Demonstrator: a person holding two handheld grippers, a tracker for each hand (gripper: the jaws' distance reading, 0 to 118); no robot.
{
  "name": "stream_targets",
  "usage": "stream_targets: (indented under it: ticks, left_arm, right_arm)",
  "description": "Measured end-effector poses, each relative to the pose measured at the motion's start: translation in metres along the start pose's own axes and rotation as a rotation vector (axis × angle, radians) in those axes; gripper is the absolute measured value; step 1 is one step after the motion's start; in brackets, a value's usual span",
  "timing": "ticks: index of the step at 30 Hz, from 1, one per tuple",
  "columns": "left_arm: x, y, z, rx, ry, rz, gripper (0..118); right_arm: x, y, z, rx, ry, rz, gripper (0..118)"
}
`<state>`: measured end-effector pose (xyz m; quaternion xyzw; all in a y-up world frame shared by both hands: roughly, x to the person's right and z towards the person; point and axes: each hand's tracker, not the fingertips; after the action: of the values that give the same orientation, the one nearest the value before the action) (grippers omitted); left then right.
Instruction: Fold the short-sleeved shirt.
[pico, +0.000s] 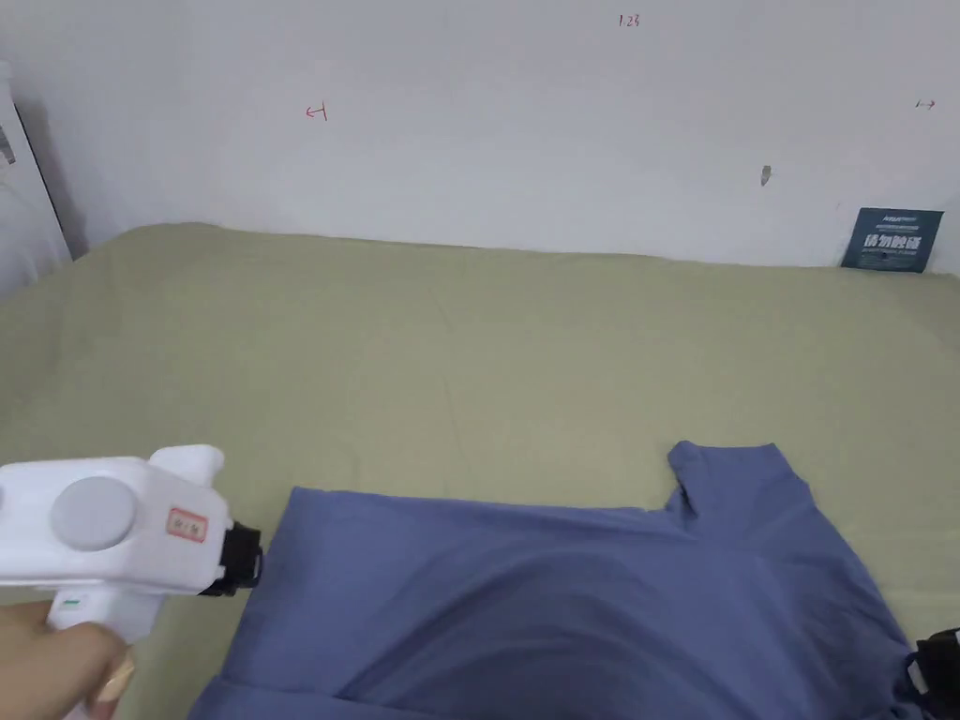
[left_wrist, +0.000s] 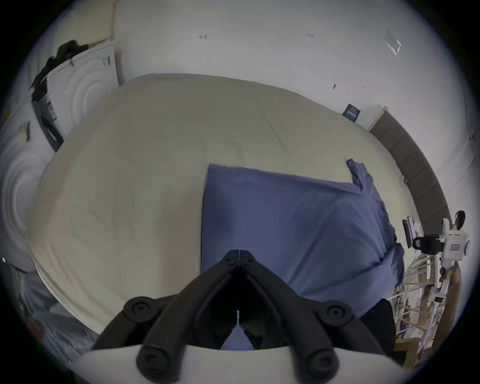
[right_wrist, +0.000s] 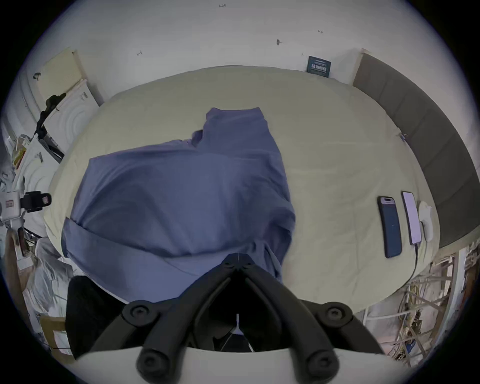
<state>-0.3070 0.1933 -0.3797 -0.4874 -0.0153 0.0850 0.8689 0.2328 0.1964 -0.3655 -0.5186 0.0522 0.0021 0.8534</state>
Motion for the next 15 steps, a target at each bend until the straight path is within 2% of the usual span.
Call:
stream_targets:
  ticks: [4, 5, 7, 8, 11, 15]
  left_arm:
    - [-0.002, 0.061, -0.045, -0.038, 0.009, -0.003, 2]
    - [-0.002, 0.075, -0.057, -0.063, 0.017, -0.004, 20]
    - [-0.007, 0.103, -0.085, -0.103, 0.058, -0.004, 90]
    - [-0.007, 0.11, -0.099, -0.116, 0.078, -0.012, 114]
    - [-0.006, 0.126, -0.135, -0.14, 0.088, -0.008, 113]
    - [-0.001, 0.124, -0.174, -0.259, 0.048, 0.029, 113]
  right_arm:
    - [0.001, 0.019, -0.012, -0.002, -0.011, 0.019, 0]
    - [0.001, 0.024, -0.015, -0.005, -0.012, 0.022, 0]
    - [0.006, 0.032, -0.023, -0.017, -0.01, 0.026, 0]
    - [0.008, 0.036, -0.027, -0.024, -0.012, 0.027, 0]
    - [0.017, 0.044, -0.039, -0.043, -0.011, 0.019, 0]
    - [0.034, 0.057, -0.055, -0.061, -0.025, -0.012, 0]
